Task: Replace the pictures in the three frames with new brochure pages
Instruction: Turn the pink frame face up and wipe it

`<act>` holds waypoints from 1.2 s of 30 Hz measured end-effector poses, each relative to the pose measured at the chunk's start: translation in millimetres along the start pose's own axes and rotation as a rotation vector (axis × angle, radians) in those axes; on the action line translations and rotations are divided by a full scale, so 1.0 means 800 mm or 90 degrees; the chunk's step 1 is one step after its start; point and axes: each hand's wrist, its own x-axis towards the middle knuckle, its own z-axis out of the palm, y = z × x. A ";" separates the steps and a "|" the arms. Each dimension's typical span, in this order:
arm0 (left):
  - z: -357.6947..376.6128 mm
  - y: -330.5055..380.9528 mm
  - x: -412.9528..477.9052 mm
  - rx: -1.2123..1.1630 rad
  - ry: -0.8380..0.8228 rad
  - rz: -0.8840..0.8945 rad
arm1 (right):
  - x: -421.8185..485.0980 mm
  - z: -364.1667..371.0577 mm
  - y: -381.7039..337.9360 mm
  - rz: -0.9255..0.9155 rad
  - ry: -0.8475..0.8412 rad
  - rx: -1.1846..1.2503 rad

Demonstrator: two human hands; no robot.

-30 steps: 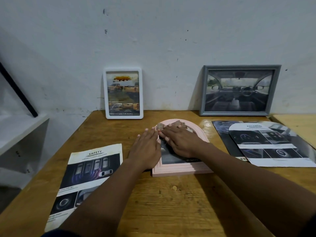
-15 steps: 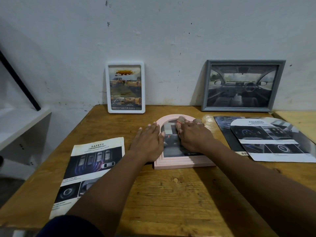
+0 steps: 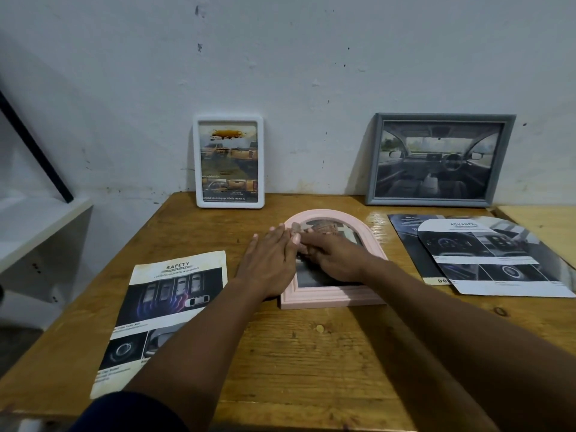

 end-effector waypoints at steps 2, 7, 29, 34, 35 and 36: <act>0.001 -0.001 0.000 0.017 0.000 -0.007 | -0.010 -0.014 0.018 -0.003 -0.036 -0.049; 0.000 0.000 0.000 0.033 0.000 -0.011 | -0.037 -0.017 0.030 0.068 -0.018 -0.164; -0.003 -0.001 0.002 0.148 0.002 0.007 | -0.095 -0.010 0.003 0.092 0.001 -0.183; -0.001 -0.002 0.003 0.140 0.004 -0.003 | -0.087 0.041 -0.039 0.115 0.100 -0.242; 0.000 -0.003 0.004 0.139 0.004 -0.004 | -0.084 0.044 -0.047 0.091 0.109 -0.232; 0.001 -0.003 0.005 0.137 0.005 -0.005 | -0.081 0.045 -0.054 0.059 0.121 -0.214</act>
